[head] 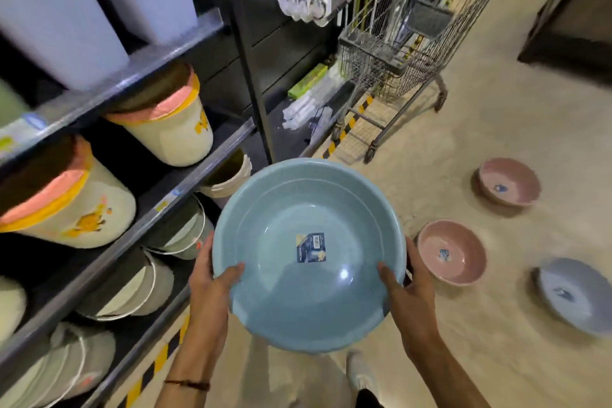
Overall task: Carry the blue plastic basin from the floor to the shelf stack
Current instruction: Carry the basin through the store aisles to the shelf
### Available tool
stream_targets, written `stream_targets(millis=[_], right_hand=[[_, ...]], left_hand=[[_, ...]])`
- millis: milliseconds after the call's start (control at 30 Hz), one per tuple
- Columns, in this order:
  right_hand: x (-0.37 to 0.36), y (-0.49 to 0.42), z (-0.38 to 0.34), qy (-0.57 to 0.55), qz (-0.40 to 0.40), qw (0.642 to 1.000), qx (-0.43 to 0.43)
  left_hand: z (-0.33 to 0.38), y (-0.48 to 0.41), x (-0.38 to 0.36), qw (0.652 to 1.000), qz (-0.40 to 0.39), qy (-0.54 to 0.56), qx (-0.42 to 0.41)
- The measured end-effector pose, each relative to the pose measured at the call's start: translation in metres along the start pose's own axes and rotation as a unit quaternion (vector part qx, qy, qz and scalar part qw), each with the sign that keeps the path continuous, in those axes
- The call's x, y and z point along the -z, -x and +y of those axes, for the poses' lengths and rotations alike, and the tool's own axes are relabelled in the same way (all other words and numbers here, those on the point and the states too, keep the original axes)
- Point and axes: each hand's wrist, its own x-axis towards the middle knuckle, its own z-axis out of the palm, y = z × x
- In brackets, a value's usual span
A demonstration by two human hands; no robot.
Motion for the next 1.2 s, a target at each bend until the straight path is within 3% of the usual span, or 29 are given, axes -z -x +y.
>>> stream_targets(millis=[200, 533, 867, 1200], right_hand=[[0.051, 0.042, -0.053, -0.053, 0.07, 0.996, -0.002], [0.179, 0.035, -0.074, -0.099, 0.243, 0.965, -0.017], [0.296, -0.016, -0.081, -0.14, 0.271, 0.952, -0.026], [0.349, -0.117, -0.07, -0.128, 0.319, 0.938, -0.051]], left_hand=[[0.063, 0.045, -0.049, 0.999, -0.053, -0.005, -0.002], [0.065, 0.077, -0.199, 0.979, -0.191, -0.061, 0.031], [0.044, 0.075, -0.357, 0.963, -0.252, -0.086, 0.035], [0.005, 0.015, -0.48, 0.944, -0.29, -0.125, 0.1]])
